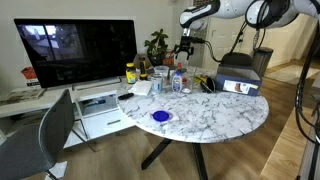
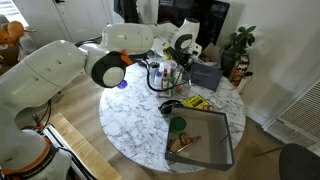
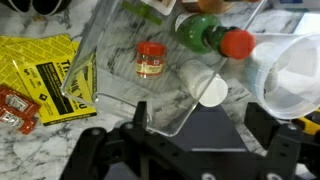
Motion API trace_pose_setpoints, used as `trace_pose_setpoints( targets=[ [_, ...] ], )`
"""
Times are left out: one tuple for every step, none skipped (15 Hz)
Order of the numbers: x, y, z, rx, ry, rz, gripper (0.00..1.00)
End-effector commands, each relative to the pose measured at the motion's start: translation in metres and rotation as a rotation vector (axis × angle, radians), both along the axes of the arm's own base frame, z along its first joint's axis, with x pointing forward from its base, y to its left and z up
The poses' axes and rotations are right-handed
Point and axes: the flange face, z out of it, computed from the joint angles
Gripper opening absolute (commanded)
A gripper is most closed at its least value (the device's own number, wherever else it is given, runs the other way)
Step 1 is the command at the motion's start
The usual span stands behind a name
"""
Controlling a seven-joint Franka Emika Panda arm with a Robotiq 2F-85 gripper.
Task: Pick up the glue stick from the clear cup and put it in the clear container
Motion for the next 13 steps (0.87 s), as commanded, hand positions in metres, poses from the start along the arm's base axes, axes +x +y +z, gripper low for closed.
trace_pose_setpoints(
  targets=[
    [-0.015, 0.031, 0.053, -0.027, 0.087, 0.111, 1.0],
    [-0.019, 0.046, 0.068, -0.027, 0.112, 0.167, 1.0],
    [-0.024, 0.06, 0.083, -0.035, 0.137, 0.21, 1.0],
    [-0.029, 0.073, 0.096, -0.044, 0.161, 0.254, 1.0],
    [-0.035, 0.086, 0.111, -0.055, 0.185, 0.297, 1.0],
    [-0.042, 0.097, 0.124, -0.068, 0.208, 0.34, 1.0],
    [-0.049, 0.106, 0.134, -0.077, 0.233, 0.388, 1.0],
    [-0.054, 0.113, 0.141, -0.073, 0.244, 0.446, 1.0],
    [-0.038, 0.108, 0.133, -0.066, 0.191, 0.365, 1.0],
    [-0.04, 0.114, 0.142, -0.07, 0.188, 0.378, 1.0],
    [-0.04, 0.116, 0.145, -0.071, 0.184, 0.379, 1.0],
    [-0.04, 0.115, 0.143, -0.071, 0.186, 0.378, 1.0],
    [-0.04, 0.113, 0.14, -0.07, 0.189, 0.374, 1.0]
  ],
)
